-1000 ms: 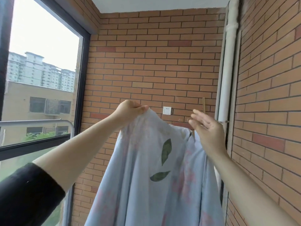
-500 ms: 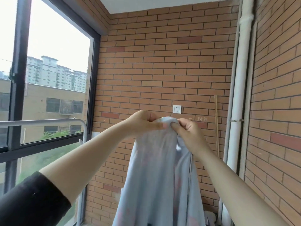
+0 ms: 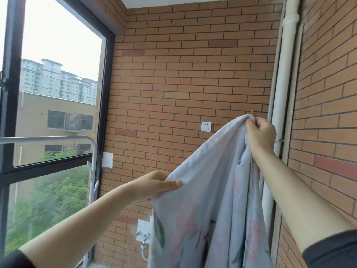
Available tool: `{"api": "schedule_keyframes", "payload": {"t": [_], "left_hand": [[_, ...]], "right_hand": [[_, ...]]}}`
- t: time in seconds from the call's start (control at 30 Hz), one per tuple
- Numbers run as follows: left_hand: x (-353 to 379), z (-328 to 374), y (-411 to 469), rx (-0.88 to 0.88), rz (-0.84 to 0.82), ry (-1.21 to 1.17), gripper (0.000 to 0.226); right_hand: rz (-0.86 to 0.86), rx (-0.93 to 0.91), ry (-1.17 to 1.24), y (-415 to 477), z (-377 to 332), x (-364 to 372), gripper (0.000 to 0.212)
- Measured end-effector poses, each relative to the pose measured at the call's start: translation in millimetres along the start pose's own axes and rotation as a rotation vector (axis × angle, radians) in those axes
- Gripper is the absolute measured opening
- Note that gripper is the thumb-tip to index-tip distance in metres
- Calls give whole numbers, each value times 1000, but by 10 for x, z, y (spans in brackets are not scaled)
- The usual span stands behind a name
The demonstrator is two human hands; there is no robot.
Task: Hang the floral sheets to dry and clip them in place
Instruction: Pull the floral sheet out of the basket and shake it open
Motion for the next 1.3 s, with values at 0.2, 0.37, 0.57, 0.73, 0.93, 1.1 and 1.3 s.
{"api": "schedule_keyframes", "payload": {"t": [0.2,0.37,0.57,0.73,0.93,1.1,1.3], "left_hand": [[-836,336,55,217,561,128,47],[-936,644,104,314,647,420,38],[-756,669,204,329,656,388,35],[-469,924,288,380,542,459,34],[-302,1094,235,429,525,477,39],[-353,697,157,238,329,486,38],[-217,-49,85,127,223,359,32]], "right_hand": [[-145,-73,-163,-72,262,-115,38],[-140,-34,-168,-206,430,-76,32],[-302,38,-71,-469,264,96,72],[-632,25,225,-873,-65,376,73],[-793,-26,337,-1134,-128,591,16],[-493,-30,241,-933,-4,540,42],[-345,-55,188,-595,-106,503,43]]}}
Point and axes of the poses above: each hand's wrist, its own y-axis towards the middle knuckle, its own x-axis out of the palm, z = x × y, the point moved 3 cm from there along y, towards the middle knuckle, and after that the axes turned 7 degrees about z, right-handed, at the moved point
